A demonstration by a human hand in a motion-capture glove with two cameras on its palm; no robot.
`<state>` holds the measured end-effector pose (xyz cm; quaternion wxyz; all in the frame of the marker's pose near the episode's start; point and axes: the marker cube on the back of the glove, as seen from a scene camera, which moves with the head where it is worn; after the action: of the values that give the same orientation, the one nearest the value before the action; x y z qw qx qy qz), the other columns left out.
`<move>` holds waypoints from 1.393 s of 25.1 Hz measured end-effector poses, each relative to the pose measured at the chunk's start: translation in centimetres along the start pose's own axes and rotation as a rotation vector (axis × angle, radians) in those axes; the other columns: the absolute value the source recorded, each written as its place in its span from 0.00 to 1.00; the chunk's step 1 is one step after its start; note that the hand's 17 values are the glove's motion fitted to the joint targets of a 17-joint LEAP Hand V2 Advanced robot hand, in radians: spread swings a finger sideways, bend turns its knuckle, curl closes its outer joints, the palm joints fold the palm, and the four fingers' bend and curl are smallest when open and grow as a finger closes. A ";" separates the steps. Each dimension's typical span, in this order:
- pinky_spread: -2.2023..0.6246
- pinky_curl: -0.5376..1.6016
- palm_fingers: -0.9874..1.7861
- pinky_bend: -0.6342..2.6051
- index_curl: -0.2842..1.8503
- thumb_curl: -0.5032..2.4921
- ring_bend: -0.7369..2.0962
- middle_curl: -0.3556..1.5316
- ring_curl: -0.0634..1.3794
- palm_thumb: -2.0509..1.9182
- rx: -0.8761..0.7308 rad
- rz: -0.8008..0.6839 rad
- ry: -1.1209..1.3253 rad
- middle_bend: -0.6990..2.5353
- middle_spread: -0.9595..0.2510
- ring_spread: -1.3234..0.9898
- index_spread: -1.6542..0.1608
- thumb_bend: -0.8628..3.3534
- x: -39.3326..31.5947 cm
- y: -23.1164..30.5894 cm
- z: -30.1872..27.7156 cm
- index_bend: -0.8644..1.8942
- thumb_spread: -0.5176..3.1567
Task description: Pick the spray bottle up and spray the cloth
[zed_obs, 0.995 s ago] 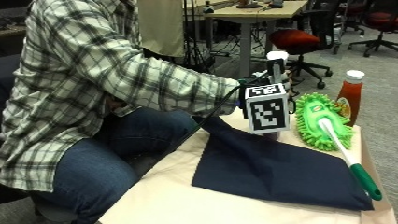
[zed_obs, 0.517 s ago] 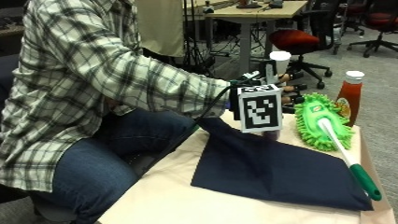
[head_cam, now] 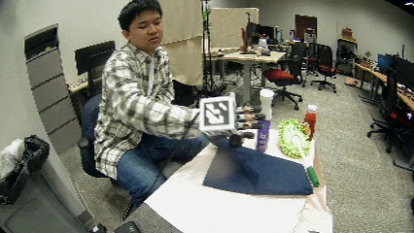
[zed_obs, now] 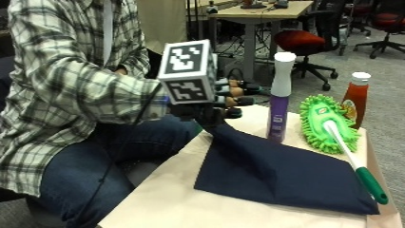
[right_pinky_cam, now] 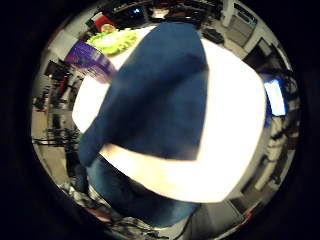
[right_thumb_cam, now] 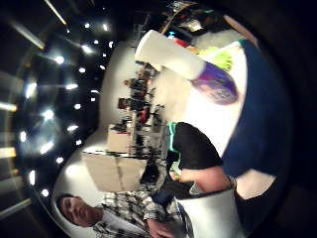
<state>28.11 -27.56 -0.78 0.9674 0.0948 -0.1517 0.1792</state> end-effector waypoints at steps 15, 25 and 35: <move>0.84 0.41 0.36 0.26 0.33 0.32 0.32 0.34 0.24 0.61 0.132 0.250 0.412 0.26 0.67 0.57 0.69 0.20 5.4 32.0 -1.5 0.43 0.45; 0.83 0.42 0.35 0.27 0.33 0.32 0.32 0.32 0.22 0.64 -0.033 0.375 0.548 0.26 0.69 0.57 0.70 0.21 6.7 44.4 4.7 0.45 0.48; 0.82 0.41 0.35 0.26 0.33 0.32 0.32 0.32 0.21 0.66 -0.096 0.522 0.342 0.27 0.70 0.57 0.72 0.21 9.3 45.9 7.2 0.45 0.50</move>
<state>17.31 15.78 14.90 0.9036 -0.0245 -0.0142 0.4274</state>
